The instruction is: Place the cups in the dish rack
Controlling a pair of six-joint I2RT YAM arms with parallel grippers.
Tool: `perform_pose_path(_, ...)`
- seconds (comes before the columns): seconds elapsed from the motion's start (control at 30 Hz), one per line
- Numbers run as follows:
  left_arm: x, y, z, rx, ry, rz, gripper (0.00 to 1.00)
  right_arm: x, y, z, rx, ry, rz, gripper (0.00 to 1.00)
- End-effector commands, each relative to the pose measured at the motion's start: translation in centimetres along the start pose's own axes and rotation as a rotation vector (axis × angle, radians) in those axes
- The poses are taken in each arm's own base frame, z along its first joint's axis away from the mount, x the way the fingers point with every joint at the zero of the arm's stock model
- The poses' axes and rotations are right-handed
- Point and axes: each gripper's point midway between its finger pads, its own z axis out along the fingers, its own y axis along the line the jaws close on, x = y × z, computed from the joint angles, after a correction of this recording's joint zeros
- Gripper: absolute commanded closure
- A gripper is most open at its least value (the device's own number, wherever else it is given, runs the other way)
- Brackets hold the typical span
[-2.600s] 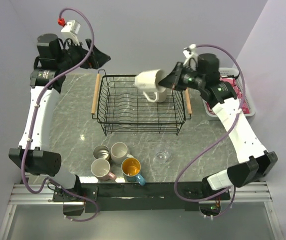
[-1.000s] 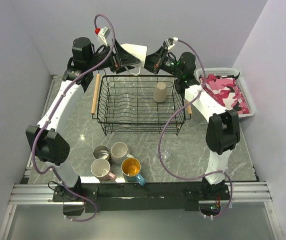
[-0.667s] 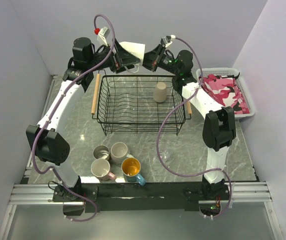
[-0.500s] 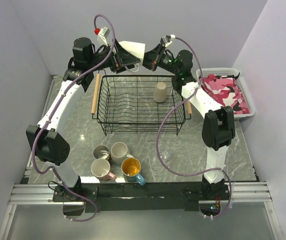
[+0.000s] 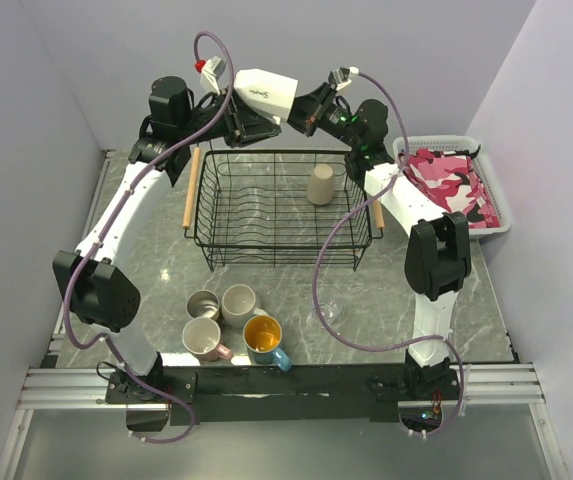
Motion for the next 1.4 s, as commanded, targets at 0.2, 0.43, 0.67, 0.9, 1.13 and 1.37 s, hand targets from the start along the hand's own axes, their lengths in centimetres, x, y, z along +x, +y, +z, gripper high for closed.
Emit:
perform_pose_path(0.2, -0.1, -6.6, -1.3, 0.137, -0.024, 0.180, 0.74, 3.5, -0.4, 0.1, 0.008, 0.059, -0.024, 1.00)
perform_pose_path(0.43, -1.3, -5.1, -2.4, 0.064, -0.055, 0.219, 0.99, 4.8, -1.3, -3.2, 0.085, 0.078, -0.026, 0.80)
perform_pose_path(0.67, -2.9, -2.5, -4.1, -0.040, -0.100, 0.288, 0.99, 5.3, -3.2, -5.7, 0.193, 0.092, -0.003, 0.66)
perform_pose_path(0.9, -4.1, -1.3, -5.4, -0.132, -0.133, 0.429, 0.99, 5.7, -4.2, -7.6, 0.273, 0.110, 0.005, 0.39)
perform_pose_path(1.13, -1.8, 7.2, -4.7, -0.362, 0.020, 0.615, 0.99, 5.7, 0.0, -10.7, 0.281, 0.081, -0.073, 0.41)
perform_pose_path(1.37, 2.7, 15.8, -1.4, -0.555, 0.291, 0.716, 0.99, 3.2, 7.8, -14.6, 0.282, -0.059, -0.281, 0.40)
